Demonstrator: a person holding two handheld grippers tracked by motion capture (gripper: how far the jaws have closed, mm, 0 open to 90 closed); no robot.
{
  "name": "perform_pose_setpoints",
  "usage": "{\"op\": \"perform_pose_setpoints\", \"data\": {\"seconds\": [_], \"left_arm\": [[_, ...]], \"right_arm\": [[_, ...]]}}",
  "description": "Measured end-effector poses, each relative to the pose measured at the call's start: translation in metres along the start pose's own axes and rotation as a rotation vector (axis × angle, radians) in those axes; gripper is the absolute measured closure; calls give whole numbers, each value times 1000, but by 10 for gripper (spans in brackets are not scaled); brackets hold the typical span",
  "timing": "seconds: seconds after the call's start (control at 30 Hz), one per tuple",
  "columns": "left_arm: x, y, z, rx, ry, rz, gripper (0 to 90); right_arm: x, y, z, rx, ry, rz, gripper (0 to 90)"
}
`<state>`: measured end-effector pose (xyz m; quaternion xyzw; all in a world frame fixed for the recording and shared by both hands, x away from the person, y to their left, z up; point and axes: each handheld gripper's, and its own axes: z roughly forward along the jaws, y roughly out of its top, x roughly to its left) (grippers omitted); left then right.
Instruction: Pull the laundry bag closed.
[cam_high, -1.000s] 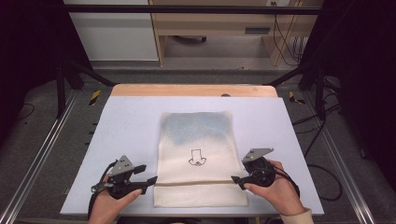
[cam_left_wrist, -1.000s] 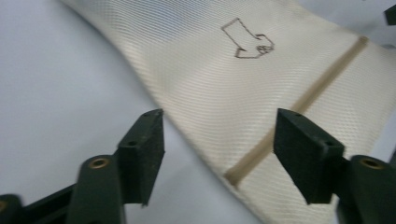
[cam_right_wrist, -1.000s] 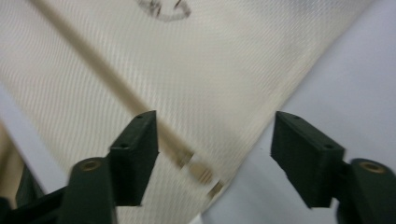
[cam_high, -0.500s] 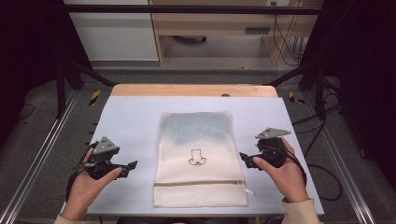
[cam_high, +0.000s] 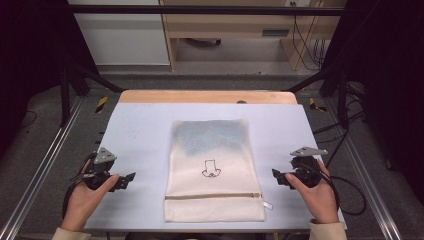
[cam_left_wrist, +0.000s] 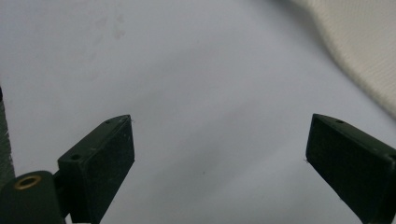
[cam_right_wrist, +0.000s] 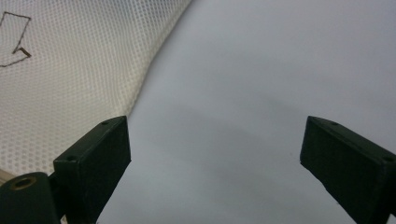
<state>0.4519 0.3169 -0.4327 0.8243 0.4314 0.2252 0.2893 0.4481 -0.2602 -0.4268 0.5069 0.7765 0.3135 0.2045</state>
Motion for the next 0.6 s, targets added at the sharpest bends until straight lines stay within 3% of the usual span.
{"op": "perform_pose_setpoints", "data": {"seconds": [0.03,0.3,0.5,0.6], "left_arm": [[1,-5,2,29,34,9,78],[6,-26,-2,38,71,-12,81],[3,-29,3,29,74,-5,80],[-1,-28,9,-4,34,-11,79]], "right_arm": [[-2,-4,1,2,3,16,104],[-4,-31,9,30,-19,57,91],[-2,-39,17,15,-35,66,100],[0,-37,16,-20,-25,62,117]]}}
